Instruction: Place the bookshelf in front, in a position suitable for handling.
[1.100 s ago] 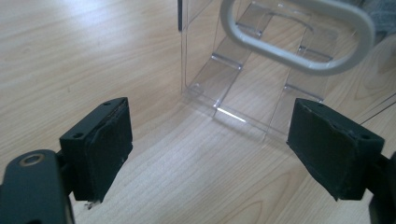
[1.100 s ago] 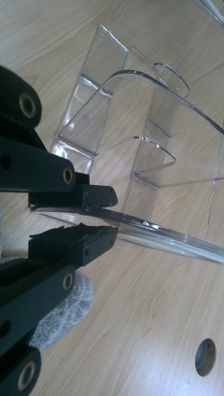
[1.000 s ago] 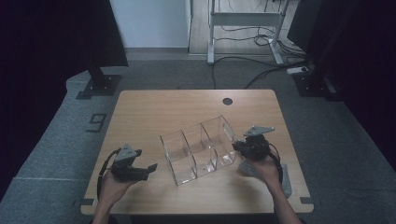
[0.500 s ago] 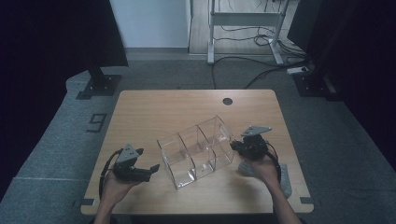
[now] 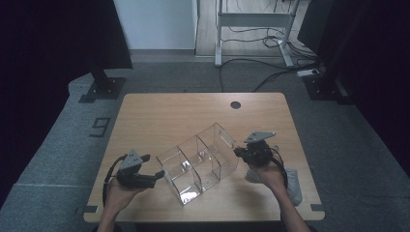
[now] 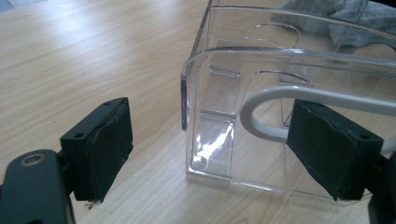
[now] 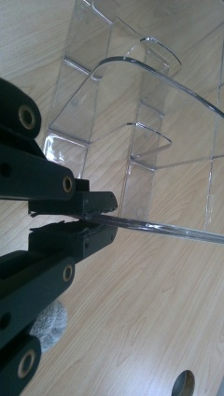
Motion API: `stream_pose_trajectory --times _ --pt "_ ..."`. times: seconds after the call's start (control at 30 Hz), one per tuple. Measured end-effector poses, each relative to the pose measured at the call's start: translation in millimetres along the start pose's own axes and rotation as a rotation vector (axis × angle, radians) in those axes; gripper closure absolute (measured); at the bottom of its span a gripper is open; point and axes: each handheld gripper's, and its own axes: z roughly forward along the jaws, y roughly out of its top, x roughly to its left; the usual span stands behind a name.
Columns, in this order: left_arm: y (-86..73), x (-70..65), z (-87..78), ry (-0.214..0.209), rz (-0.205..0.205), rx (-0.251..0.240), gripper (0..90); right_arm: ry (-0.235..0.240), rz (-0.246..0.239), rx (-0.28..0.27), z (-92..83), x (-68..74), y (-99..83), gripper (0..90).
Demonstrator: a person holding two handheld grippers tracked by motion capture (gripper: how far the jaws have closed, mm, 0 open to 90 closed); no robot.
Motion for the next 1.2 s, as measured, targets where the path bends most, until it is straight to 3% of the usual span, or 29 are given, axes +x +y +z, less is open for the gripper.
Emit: stream_pose_trajectory --times 0.13,0.37,0.57,0.73,0.77,0.9,1.2 --pt "-1.0 -2.4 3.0 -0.018 0.021 0.007 15.7 0.015 -0.008 0.002 1.1 2.3 1.0 84.0" --pt "-3.7 -0.9 3.0 -0.052 0.009 -0.007 21.1 0.013 -0.010 0.000 1.3 2.6 1.2 83.8" --pt "-5.5 -3.5 6.8 -0.090 0.022 -0.012 24.9 0.027 -0.001 -0.006 2.5 1.8 1.3 83.8" --pt "-4.9 -5.3 8.4 -0.084 0.034 -0.006 28.9 0.025 -0.014 -0.001 3.3 3.4 2.8 84.0" --pt "-4.7 -5.2 7.0 -0.095 0.038 -0.005 35.0 0.027 -0.015 -0.002 3.7 2.6 3.1 84.0" --pt "-4.2 -6.1 5.5 -0.099 0.050 -0.001 41.4 0.033 -0.020 0.002 5.2 1.3 4.8 84.3" --pt "-2.8 -9.0 5.0 -0.056 0.047 0.004 42.7 0.038 -0.014 -0.005 17.0 -6.6 13.8 84.9"
